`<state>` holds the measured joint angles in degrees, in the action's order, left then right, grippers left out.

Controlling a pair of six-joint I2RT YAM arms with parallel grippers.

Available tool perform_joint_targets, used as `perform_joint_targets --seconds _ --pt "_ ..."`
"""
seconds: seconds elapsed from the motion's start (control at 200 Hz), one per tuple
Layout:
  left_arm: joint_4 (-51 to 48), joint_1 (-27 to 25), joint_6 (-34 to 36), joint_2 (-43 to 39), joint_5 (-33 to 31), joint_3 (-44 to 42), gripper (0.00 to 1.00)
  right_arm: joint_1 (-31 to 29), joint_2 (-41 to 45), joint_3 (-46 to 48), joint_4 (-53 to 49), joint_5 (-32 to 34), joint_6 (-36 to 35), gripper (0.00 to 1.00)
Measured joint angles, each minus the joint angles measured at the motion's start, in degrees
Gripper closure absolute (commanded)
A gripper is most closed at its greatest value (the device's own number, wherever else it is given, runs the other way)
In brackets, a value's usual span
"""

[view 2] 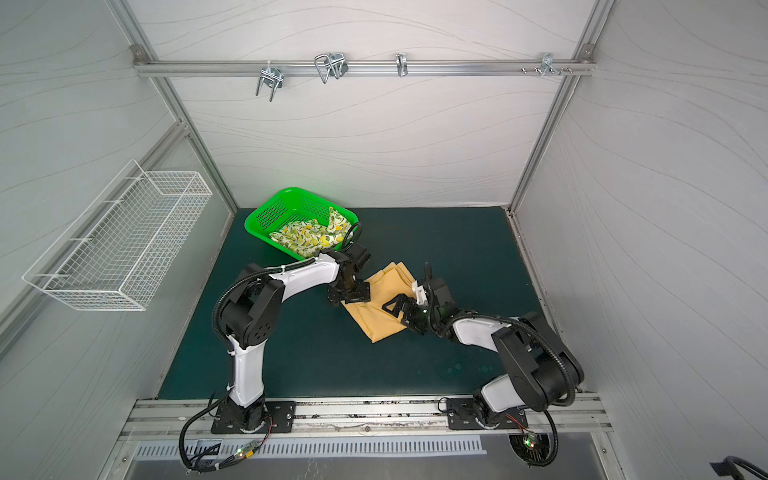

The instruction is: Fold and stack the skirts

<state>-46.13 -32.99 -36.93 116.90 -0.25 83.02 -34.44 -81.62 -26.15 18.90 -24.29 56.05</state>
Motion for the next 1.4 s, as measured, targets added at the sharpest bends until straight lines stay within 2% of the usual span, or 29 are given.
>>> perform_joint_targets --seconds 0.165,0.315,0.455,0.58,0.69,0.775,0.966,1.176,1.401 --pt "-3.63 0.79 2.19 3.89 -1.11 6.88 0.08 -6.62 1.9 -0.59 -3.54 5.9 1.27 0.01" --pt "-6.05 1.11 3.54 5.2 -3.21 11.19 0.08 -8.96 5.68 -3.54 -12.02 9.33 0.46 0.01" --pt "-7.13 1.42 4.07 2.54 -3.76 11.69 0.09 -8.2 11.96 -10.49 -20.2 12.15 -3.89 0.01" --pt "-5.03 1.57 4.0 -4.85 -0.52 7.54 0.12 -2.95 12.9 -18.27 -23.06 9.97 -8.33 0.01" --pt "-1.73 1.38 3.61 -12.72 5.07 1.29 0.1 2.71 8.22 -24.57 -24.41 5.77 -11.26 0.01" --pt "1.81 0.42 2.69 -17.38 8.63 -4.07 0.04 6.03 2.12 -29.31 -25.4 2.03 -13.09 0.01" --pt "8.9 -4.2 -0.09 -24.85 14.29 -13.79 0.01 9.25 -12.0 -38.42 -26.82 -6.12 -15.43 0.01" --pt "18.99 -7.58 -2.93 -27.67 19.89 -17.38 0.01 10.93 -21.33 -44.44 -27.98 -12.39 -16.92 0.01" --pt "31.8 -8.26 -6.19 -25.53 24.3 -21.79 0.01 12.59 -27.67 -46.64 -27.67 -16.15 -17.14 0.01"
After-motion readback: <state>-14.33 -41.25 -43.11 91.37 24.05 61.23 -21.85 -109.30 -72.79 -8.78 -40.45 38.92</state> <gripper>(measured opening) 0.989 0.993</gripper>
